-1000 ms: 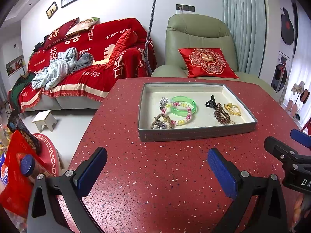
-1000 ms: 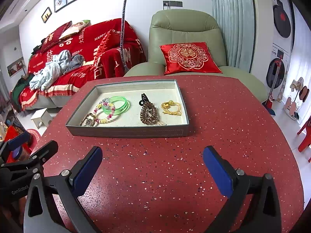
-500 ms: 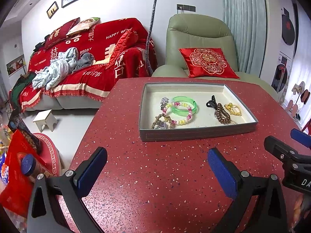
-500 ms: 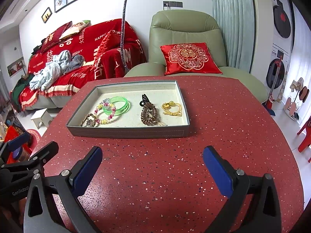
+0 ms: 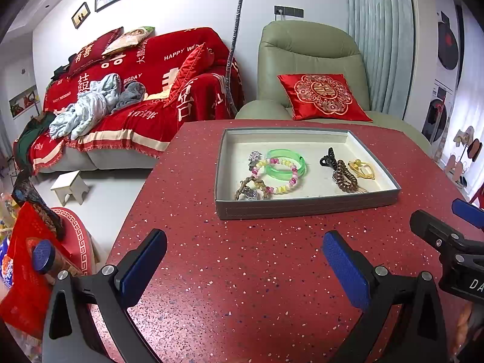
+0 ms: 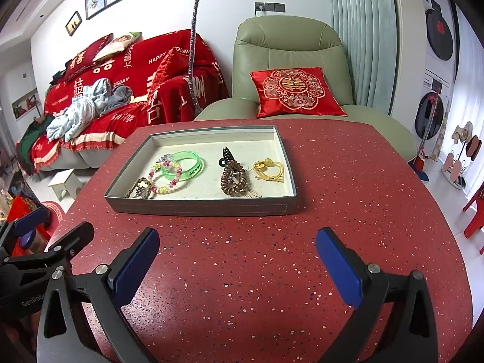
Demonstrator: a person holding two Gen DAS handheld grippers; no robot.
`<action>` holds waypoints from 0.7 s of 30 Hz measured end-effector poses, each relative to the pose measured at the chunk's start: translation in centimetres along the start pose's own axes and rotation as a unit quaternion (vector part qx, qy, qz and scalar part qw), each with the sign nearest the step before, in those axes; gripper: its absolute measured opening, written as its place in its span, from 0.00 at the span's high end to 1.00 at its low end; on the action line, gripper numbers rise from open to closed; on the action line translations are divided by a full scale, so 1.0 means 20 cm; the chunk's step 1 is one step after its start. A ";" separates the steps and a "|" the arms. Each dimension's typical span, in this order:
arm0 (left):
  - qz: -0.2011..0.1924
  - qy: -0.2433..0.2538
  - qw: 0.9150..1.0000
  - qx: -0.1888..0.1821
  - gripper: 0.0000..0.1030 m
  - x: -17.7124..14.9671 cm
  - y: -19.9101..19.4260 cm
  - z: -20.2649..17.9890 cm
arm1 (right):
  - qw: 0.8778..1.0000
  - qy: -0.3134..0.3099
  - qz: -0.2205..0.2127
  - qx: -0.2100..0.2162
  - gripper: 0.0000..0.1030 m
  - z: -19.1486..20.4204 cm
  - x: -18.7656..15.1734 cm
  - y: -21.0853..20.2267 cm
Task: Organize jewelry
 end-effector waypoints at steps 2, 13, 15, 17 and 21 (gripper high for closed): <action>0.001 0.000 1.000 -0.001 0.00 0.00 0.00 0.00 | 1.000 0.000 0.001 0.000 0.00 0.00 0.00 0.00; 0.001 0.001 1.000 0.000 0.00 0.00 0.00 0.00 | 1.000 0.000 0.001 -0.003 0.00 0.00 0.01 0.00; 0.001 0.001 1.000 0.000 0.00 0.00 0.00 -0.01 | 1.000 0.000 0.000 -0.003 0.00 0.00 0.01 0.00; 0.001 0.001 1.000 -0.001 0.00 0.00 0.00 -0.01 | 1.000 0.000 0.000 -0.003 0.00 0.00 0.01 0.00; 0.001 0.001 1.000 0.000 0.00 0.00 0.01 -0.01 | 1.000 -0.001 0.000 -0.004 0.00 0.00 0.01 0.00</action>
Point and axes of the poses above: each gripper's, at about its wrist camera, not at the fingertips, and y roughly the way its jaws point, z to its left, x to its top, the point moved 10 cm from there along y, roughly the way its jaws point, and after that the axes turned 3 degrees about -y, right-handed, at the moved point
